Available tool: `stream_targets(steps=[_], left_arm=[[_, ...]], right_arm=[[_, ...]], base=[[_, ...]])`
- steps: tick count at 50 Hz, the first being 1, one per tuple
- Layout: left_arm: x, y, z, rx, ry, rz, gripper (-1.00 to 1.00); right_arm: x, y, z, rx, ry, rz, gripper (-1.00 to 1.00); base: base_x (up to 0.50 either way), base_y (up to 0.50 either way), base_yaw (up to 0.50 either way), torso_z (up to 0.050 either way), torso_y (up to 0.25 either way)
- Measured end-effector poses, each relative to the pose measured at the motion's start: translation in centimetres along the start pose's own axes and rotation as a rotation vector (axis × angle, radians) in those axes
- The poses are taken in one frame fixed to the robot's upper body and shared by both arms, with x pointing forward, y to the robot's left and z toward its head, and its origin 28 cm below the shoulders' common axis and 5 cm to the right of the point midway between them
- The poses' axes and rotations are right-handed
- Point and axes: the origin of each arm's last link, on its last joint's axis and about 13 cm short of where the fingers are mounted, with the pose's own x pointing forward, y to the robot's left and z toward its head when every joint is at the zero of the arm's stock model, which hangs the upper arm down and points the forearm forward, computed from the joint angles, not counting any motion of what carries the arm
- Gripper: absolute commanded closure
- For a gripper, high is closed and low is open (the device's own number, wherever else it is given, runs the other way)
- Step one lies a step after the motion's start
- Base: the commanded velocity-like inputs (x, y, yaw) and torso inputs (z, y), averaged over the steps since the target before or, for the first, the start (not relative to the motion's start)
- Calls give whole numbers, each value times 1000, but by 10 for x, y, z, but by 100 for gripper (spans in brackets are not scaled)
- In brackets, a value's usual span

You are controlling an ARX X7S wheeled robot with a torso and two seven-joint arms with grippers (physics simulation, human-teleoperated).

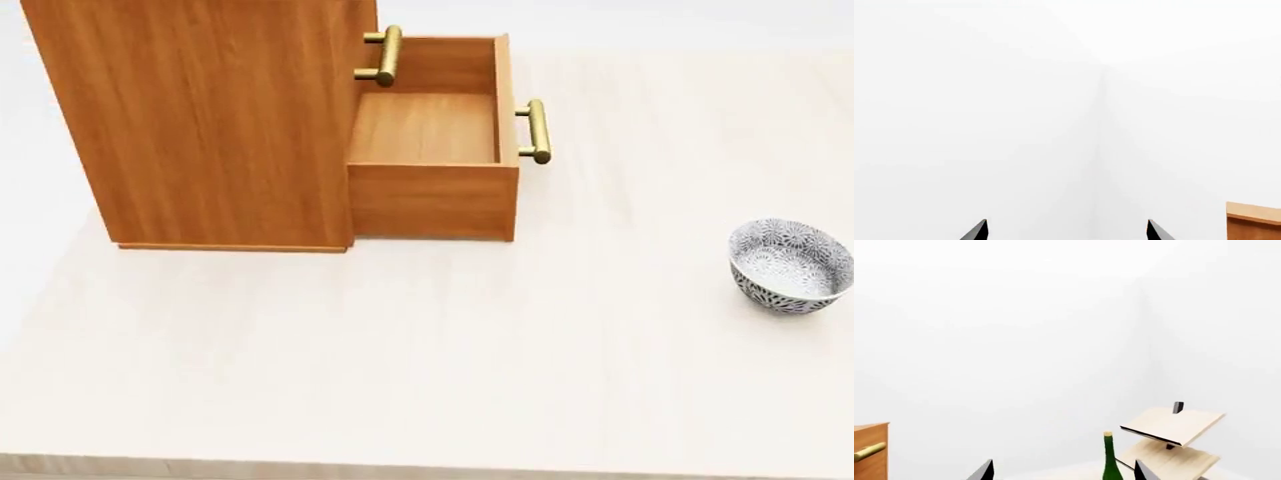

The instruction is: Put the bowl on top of the cabinet.

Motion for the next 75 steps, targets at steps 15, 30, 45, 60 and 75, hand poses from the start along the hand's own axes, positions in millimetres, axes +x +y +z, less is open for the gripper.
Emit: stream_targets(steps=[15,30,45,60,75], left_arm=[[-1,0,0,3,3,-7,-100],[-2,0,-2,8,8,-14,-100],[-2,0,-3,9,10,-19,-100],[-3,0,-3,7,12,-25,-100],[-3,-1,-3,9,14,-29,-100]], right_arm=[[-1,1,-1,22,17,19,-100],[-2,2,-2,39,29,35,-100],[-3,2,-3,43,37,48,-100],[-4,3,-4,39,45,64,-100],[-4,4,-4,34,55,76,-100]], base=[[216,-4,0,0,0],[500,-13,0,0,0],[500,-12,0,0,0],[500,-2,0,0,2],[500,0,0,0,0]])
